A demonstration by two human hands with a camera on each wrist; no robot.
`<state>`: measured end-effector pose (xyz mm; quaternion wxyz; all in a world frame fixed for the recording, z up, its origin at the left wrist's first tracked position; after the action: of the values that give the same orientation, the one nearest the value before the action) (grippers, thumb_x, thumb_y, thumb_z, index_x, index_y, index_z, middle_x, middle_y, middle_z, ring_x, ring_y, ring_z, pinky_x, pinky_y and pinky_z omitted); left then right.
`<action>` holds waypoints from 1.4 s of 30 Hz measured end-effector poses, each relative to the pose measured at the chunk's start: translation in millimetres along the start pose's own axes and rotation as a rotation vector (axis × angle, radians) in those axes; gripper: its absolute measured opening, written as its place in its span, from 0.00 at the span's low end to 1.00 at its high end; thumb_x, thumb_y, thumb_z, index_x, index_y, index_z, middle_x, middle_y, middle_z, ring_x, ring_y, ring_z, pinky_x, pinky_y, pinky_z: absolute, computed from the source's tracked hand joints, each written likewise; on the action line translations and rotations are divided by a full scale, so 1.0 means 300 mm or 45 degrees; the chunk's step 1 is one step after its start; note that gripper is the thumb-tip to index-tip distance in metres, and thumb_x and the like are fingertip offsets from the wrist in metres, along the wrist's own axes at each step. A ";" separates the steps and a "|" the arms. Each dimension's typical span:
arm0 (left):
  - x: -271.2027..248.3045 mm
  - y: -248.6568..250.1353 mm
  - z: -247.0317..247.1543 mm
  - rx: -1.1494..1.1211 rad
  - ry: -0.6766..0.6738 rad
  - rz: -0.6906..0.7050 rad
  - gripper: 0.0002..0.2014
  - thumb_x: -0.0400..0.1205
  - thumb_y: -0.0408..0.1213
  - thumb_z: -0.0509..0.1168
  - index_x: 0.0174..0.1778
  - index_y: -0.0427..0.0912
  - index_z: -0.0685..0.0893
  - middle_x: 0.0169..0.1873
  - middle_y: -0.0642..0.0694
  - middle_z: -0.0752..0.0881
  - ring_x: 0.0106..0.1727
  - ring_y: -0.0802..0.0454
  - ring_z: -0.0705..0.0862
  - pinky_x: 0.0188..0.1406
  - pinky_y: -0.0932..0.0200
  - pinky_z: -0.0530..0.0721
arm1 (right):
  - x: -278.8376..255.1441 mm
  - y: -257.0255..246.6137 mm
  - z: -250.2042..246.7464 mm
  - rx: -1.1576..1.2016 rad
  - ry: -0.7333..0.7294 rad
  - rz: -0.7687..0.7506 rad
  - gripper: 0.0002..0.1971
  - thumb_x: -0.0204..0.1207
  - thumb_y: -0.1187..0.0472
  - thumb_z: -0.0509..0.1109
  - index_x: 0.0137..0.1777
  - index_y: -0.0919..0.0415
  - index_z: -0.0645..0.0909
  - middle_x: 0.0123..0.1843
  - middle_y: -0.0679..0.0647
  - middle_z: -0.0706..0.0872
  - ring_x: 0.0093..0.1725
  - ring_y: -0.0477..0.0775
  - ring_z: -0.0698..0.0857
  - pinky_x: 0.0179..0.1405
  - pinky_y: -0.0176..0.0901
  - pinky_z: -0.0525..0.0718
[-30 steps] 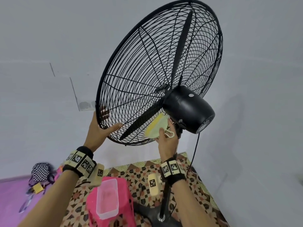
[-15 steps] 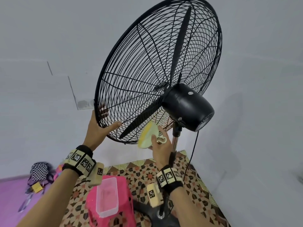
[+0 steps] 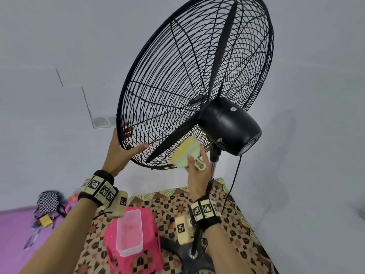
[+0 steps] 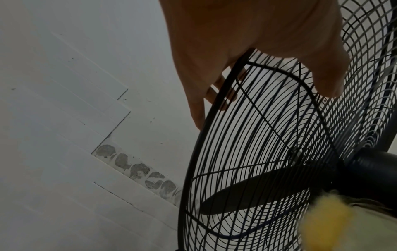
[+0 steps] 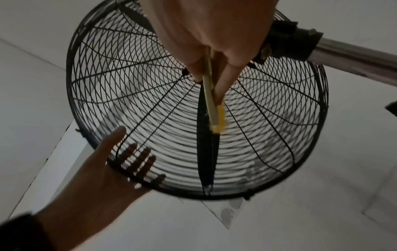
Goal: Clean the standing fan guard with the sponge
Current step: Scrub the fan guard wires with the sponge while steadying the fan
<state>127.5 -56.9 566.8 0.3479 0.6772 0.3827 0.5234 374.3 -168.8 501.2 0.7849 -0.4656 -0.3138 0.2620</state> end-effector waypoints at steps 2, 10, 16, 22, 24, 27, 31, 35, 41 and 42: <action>0.002 0.000 0.001 -0.007 -0.006 0.000 0.56 0.63 0.68 0.84 0.85 0.60 0.67 0.78 0.57 0.79 0.79 0.56 0.77 0.81 0.34 0.74 | 0.033 -0.027 -0.003 0.043 0.098 -0.012 0.28 0.87 0.57 0.72 0.86 0.47 0.72 0.56 0.27 0.90 0.59 0.40 0.90 0.55 0.47 0.92; 0.013 -0.023 -0.014 0.004 -0.052 -0.038 0.59 0.58 0.67 0.87 0.85 0.60 0.68 0.75 0.57 0.81 0.74 0.59 0.81 0.77 0.33 0.80 | -0.115 0.120 0.046 -0.017 -0.185 0.241 0.30 0.88 0.61 0.69 0.85 0.36 0.70 0.76 0.58 0.82 0.65 0.56 0.88 0.54 0.51 0.93; 0.011 -0.033 -0.005 0.018 -0.049 -0.031 0.56 0.60 0.64 0.87 0.84 0.57 0.69 0.76 0.57 0.80 0.76 0.57 0.79 0.79 0.36 0.77 | -0.019 0.022 0.019 0.158 0.062 0.083 0.29 0.87 0.59 0.71 0.85 0.41 0.71 0.66 0.62 0.85 0.54 0.53 0.92 0.55 0.52 0.93; 0.012 -0.044 -0.009 0.020 -0.036 -0.031 0.58 0.59 0.67 0.86 0.84 0.58 0.69 0.76 0.56 0.79 0.78 0.55 0.78 0.80 0.35 0.76 | -0.093 0.110 0.020 -0.034 -0.153 0.173 0.28 0.86 0.57 0.72 0.83 0.37 0.72 0.65 0.60 0.88 0.50 0.56 0.93 0.49 0.50 0.94; 0.007 -0.036 0.000 0.018 -0.042 -0.013 0.57 0.60 0.67 0.86 0.85 0.57 0.68 0.77 0.56 0.79 0.78 0.56 0.78 0.81 0.36 0.75 | -0.071 0.084 -0.015 -0.024 -0.084 0.146 0.27 0.86 0.58 0.72 0.83 0.40 0.74 0.65 0.57 0.88 0.47 0.52 0.92 0.47 0.50 0.93; 0.006 -0.041 0.007 -0.001 -0.030 -0.008 0.57 0.62 0.65 0.86 0.85 0.56 0.68 0.77 0.55 0.79 0.78 0.55 0.78 0.81 0.37 0.76 | -0.028 0.053 -0.032 0.075 0.064 0.141 0.28 0.86 0.59 0.73 0.84 0.42 0.73 0.58 0.49 0.92 0.47 0.55 0.92 0.50 0.55 0.93; 0.013 -0.084 0.007 0.001 -0.086 -0.067 0.57 0.61 0.61 0.88 0.85 0.58 0.68 0.75 0.56 0.81 0.73 0.61 0.82 0.77 0.42 0.80 | -0.117 0.135 0.052 0.051 -0.079 0.231 0.30 0.85 0.59 0.73 0.84 0.39 0.72 0.68 0.57 0.86 0.56 0.59 0.92 0.51 0.52 0.94; 0.003 -0.132 0.021 -0.004 -0.133 -0.157 0.58 0.56 0.65 0.88 0.82 0.55 0.72 0.73 0.57 0.83 0.72 0.61 0.83 0.77 0.45 0.81 | -0.218 0.202 0.076 0.058 -0.131 0.288 0.28 0.84 0.62 0.74 0.81 0.40 0.76 0.68 0.56 0.86 0.60 0.56 0.92 0.54 0.56 0.94; -0.010 -0.183 0.028 0.064 -0.092 -0.187 0.59 0.56 0.71 0.85 0.82 0.52 0.73 0.72 0.56 0.83 0.73 0.58 0.82 0.78 0.43 0.79 | -0.143 0.134 0.070 0.163 0.087 0.158 0.28 0.85 0.64 0.73 0.82 0.43 0.75 0.67 0.58 0.88 0.59 0.58 0.92 0.54 0.55 0.93; -0.009 -0.187 0.028 0.068 -0.089 -0.184 0.58 0.57 0.71 0.85 0.82 0.52 0.73 0.72 0.56 0.83 0.73 0.57 0.81 0.79 0.43 0.79 | -0.153 0.145 0.078 0.126 0.075 0.149 0.28 0.85 0.63 0.73 0.82 0.42 0.75 0.68 0.58 0.88 0.60 0.59 0.92 0.54 0.55 0.93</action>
<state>126.6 -33.8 514.9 0.3799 0.6747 0.4319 0.4625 321.4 -169.1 459.6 0.7991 -0.4514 -0.2496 0.3089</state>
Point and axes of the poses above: each hand's wrist, its own x-axis towards the middle knuckle, its own z-axis out of the palm, y = z × x, the point moved 5 cm from there along x, towards the middle knuckle
